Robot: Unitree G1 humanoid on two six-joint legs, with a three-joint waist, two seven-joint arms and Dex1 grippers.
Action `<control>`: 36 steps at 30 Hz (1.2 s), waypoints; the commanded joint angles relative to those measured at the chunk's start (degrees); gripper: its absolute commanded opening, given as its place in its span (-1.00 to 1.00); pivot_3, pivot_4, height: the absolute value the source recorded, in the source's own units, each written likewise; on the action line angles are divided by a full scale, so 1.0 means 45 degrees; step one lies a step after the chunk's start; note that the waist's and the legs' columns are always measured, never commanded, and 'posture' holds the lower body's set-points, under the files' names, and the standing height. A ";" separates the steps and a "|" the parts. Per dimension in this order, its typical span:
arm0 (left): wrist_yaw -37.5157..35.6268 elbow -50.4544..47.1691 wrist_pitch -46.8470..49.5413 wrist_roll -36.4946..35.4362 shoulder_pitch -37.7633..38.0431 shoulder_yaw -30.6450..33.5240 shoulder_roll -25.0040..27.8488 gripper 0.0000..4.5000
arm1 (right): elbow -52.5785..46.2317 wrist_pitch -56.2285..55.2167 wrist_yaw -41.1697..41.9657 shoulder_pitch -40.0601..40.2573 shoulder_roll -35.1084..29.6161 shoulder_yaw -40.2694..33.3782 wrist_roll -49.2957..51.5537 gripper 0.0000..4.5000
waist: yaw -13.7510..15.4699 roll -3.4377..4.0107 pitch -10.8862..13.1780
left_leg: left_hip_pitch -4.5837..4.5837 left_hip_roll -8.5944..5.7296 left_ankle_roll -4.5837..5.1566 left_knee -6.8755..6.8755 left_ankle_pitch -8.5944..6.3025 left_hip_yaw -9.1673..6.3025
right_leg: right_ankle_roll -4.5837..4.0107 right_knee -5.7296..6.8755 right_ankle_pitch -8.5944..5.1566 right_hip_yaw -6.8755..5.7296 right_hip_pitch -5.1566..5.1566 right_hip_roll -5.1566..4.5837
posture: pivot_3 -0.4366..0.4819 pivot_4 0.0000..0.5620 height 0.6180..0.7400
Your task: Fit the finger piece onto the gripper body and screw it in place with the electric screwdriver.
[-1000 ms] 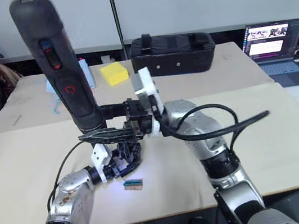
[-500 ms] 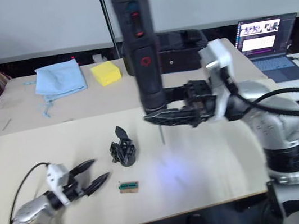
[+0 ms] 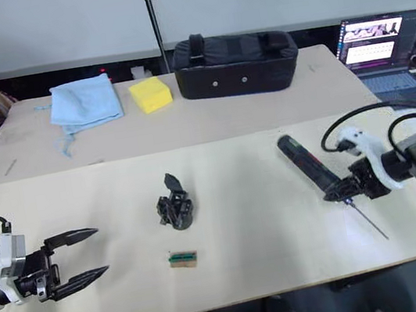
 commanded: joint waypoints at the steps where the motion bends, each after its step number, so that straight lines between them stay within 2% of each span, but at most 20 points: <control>1: 0.0262 0.0442 0.0703 -0.0208 -0.0590 0.0156 0.0102 0.99 | 0.0634 -0.1260 0.0289 -0.0537 0.0151 0.0218 -0.1321 -0.15 | -0.0004 0.0001 0.0004 | -0.0010 0.0006 -0.0001 -0.0001 0.0000 0.0018 | 0.0002 0.0014 0.0000 -0.0003 -0.0011 0.0019 | -0.05 -0.47 1.00; 4: 0.0350 0.0660 0.0939 -0.0079 -0.1088 0.0164 0.0202 0.99 | 0.1187 -0.1537 0.0083 -0.0739 0.0935 0.0086 -0.1790 -0.15 | -0.0034 -0.0011 0.0010 | -0.0010 0.0027 -0.0001 0.0001 -0.0001 0.0016 | 0.0041 0.0046 0.0011 -0.0009 -0.0012 0.0056 | -0.05 -0.47 1.00; 7: 0.0269 0.0392 0.1314 -0.0142 -0.1160 0.0202 0.0336 0.99 | 0.1409 -0.2077 0.0397 -0.0795 0.1126 0.0214 -0.2370 -0.15 | -0.0091 -0.0015 0.0010 | 0.0002 0.0028 -0.0002 0.0011 0.0000 0.0017 | 0.0029 0.0049 0.0012 -0.0008 0.0002 0.0054 | -0.05 -0.47 1.00; 8: 0.0225 0.0250 0.1464 -0.0201 -0.1119 0.0250 0.0401 1.00 | 0.1388 -0.2151 0.0629 -0.0750 0.1039 0.0250 -0.2485 0.33 | -0.0115 -0.0015 0.0011 | 0.0004 0.0027 -0.0002 0.0015 0.0000 0.0019 | 0.0027 0.0048 0.0012 -0.0006 0.0006 0.0050 | -0.05 -0.47 1.00; 12: 0.0446 0.0145 0.1657 0.0012 -0.0902 0.0673 0.0678 1.00 | 0.1429 -0.2730 0.1046 -0.0702 0.0536 -0.0454 -0.2703 0.92 | -0.0119 -0.0017 0.0012 | 0.0003 0.0017 -0.0002 0.0039 0.0000 0.0027 | 0.0002 0.0049 0.0002 0.0001 0.0010 0.0030 | -0.05 -0.47 1.00; 13: 0.0652 0.0232 0.1588 0.0211 -0.0860 0.0824 0.0764 1.00 | 0.1386 -0.2995 0.1267 -0.0695 0.0278 -0.0665 -0.2710 0.96 | -0.0114 -0.0015 0.0013 | 0.0004 0.0015 -0.0002 0.0039 0.0000 0.0028 | 0.0002 0.0049 0.0002 0.0001 0.0010 0.0028 | -0.05 -0.47 1.00; 15: 0.1111 0.0535 0.2468 0.0461 -0.0624 0.0971 0.1343 1.00 | 0.1237 -0.3732 0.1900 -0.0571 -0.0411 -0.1213 -0.2620 0.96 | -0.0087 -0.0016 0.0014 | 0.0003 0.0015 -0.0002 0.0039 0.0000 0.0029 | 0.0001 0.0052 0.0002 0.0001 0.0007 0.0027 | -0.05 -0.47 1.00; 19: 0.1255 0.1370 0.1852 0.1037 -0.0435 0.1553 0.1711 1.00 | 0.1130 -0.7081 0.3968 0.0253 -0.0911 -0.3493 -0.1347 0.96 | -0.0058 -0.0012 0.0015 | 0.0006 0.0021 -0.0005 0.0028 -0.0002 0.0026 | 0.0005 0.0048 -0.0005 -0.0008 0.0006 0.0036 | -0.05 -0.47 1.00; 20: 0.1380 0.1686 0.1639 0.1305 -0.0421 0.1651 0.1814 1.00 | 0.1018 -0.7914 0.4839 0.0572 -0.0813 -0.4285 -0.0724 0.96 | -0.0053 -0.0013 0.0015 | 0.0011 0.0023 -0.0007 0.0028 -0.0003 0.0026 | 0.0006 0.0048 -0.0005 -0.0009 0.0012 0.0038 | -0.05 -0.47 1.00; 22: 0.1254 0.2239 0.1076 0.1566 -0.0443 0.1855 0.1876 1.00 | 0.0875 -0.8812 0.5403 0.1091 -0.0439 -0.5508 0.0015 0.96 | -0.0085 -0.0019 0.0018 | 0.0033 0.0028 -0.0008 0.0027 -0.0004 0.0031 | 0.0010 0.0050 -0.0003 -0.0008 0.0031 0.0041 | -0.05 -0.47 1.00; 25: 0.1084 0.3382 -0.0693 0.2284 -0.0191 0.2127 0.1862 1.00 | -0.0653 -1.0747 0.4503 0.1926 0.1201 -0.6976 0.0661 0.96 | -0.0158 -0.0043 0.0013 | 0.0079 0.0038 -0.0009 0.0028 -0.0004 0.0048 | -0.0003 0.0059 0.0003 -0.0002 0.0056 0.0042 | -0.05 -0.47 1.00; 30: 0.1559 0.4179 -0.3046 0.3265 0.0169 0.2107 0.1563 1.00 | -0.3193 -1.3865 0.4555 0.3903 0.3367 -0.7180 0.0548 0.96 | -0.0075 -0.0043 0.0014 | 0.0153 0.0070 -0.0036 0.0026 -0.0019 0.0055 | -0.0013 0.0066 0.0007 -0.0010 0.0118 0.0053 | -0.05 -0.47 1.00; 33: 0.1907 0.4178 -0.3714 0.3597 0.0334 0.2105 0.1549 1.00 | -0.3560 -1.4495 0.4513 0.4575 0.3769 -0.6666 0.0075 0.96 | 0.0104 -0.0044 0.0014 | 0.0146 0.0067 -0.0038 0.0027 -0.0019 0.0072 | -0.0015 0.0059 0.0007 -0.0011 0.0119 0.0021 | -0.05 -0.47 1.00; 36: 0.2165 0.4246 -0.3631 0.3497 0.0305 0.2120 0.1530 1.00 | -0.3415 -1.4731 0.4247 0.4483 0.4090 -0.6396 -0.0086 0.96 | 0.0160 -0.0050 0.0012 | 0.0149 0.0054 -0.0102 0.0036 -0.0057 0.0092 | -0.0015 0.0052 0.0009 -0.0006 0.0128 -0.0004 | -0.05 -0.47 1.00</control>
